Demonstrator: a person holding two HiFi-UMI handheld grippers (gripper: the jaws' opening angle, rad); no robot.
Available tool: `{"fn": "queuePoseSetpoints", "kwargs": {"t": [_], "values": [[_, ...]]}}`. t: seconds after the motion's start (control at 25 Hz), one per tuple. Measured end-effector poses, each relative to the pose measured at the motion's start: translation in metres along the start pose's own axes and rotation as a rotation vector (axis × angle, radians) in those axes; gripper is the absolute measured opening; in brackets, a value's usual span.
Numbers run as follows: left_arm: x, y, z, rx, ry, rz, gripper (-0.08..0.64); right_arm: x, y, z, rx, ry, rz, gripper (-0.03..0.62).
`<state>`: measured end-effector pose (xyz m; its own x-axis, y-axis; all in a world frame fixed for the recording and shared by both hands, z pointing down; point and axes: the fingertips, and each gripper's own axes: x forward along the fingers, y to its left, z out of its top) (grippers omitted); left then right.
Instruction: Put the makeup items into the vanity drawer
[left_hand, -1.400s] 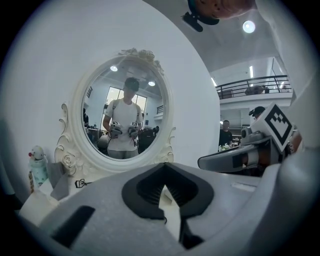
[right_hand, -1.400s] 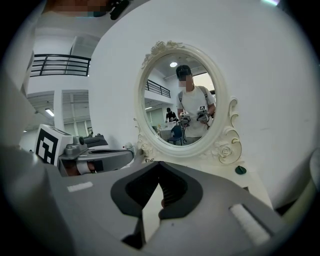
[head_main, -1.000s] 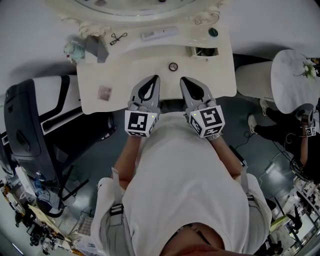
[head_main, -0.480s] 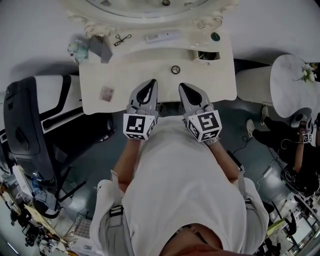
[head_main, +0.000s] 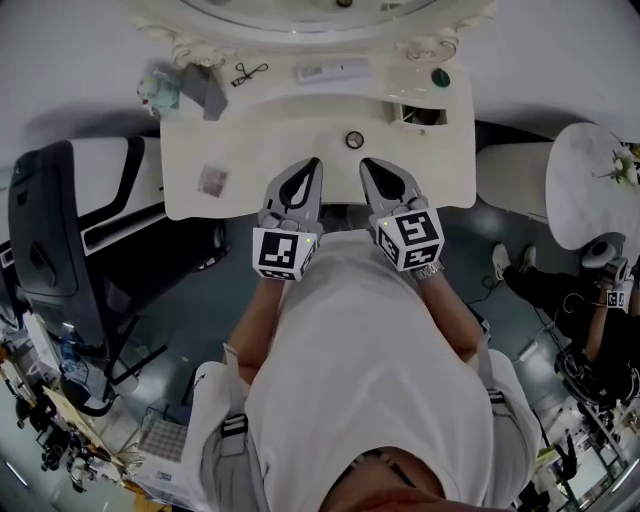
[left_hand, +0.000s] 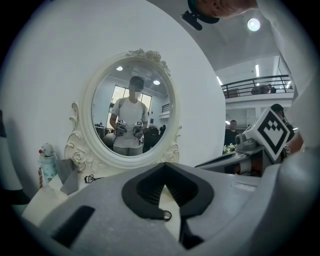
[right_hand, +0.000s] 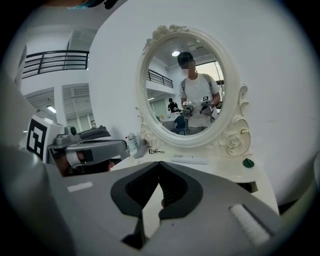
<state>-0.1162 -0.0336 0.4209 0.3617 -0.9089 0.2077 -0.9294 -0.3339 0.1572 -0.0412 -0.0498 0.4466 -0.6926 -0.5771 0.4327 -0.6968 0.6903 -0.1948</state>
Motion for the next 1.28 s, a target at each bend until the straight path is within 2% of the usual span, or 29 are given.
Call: {"fn": "queuePoseSetpoints", "kwargs": {"t": [0.24,0.4,0.68,1.12,1.28], "values": [[0.002,0.016,0.003,-0.06,-0.004,0.091,0.006,0.03,-0.017,0.007,-0.06,0.048,0.075,0.008],[0.003,0.021,0.009,-0.042,-0.008,0.149,0.006,0.053,-0.038,-0.003,-0.112,0.107,0.089,0.008],[0.001,0.024,0.007,-0.042,0.015,0.253,0.006,0.095,-0.065,-0.05,-0.169,0.254,0.141,0.008],[-0.002,0.03,-0.003,-0.039,0.069,0.349,0.006,0.146,-0.085,-0.13,-0.226,0.456,0.193,0.009],[-0.008,0.035,-0.009,-0.053,0.084,0.395,0.006,0.154,-0.097,-0.167,-0.247,0.559,0.195,0.146]]}}
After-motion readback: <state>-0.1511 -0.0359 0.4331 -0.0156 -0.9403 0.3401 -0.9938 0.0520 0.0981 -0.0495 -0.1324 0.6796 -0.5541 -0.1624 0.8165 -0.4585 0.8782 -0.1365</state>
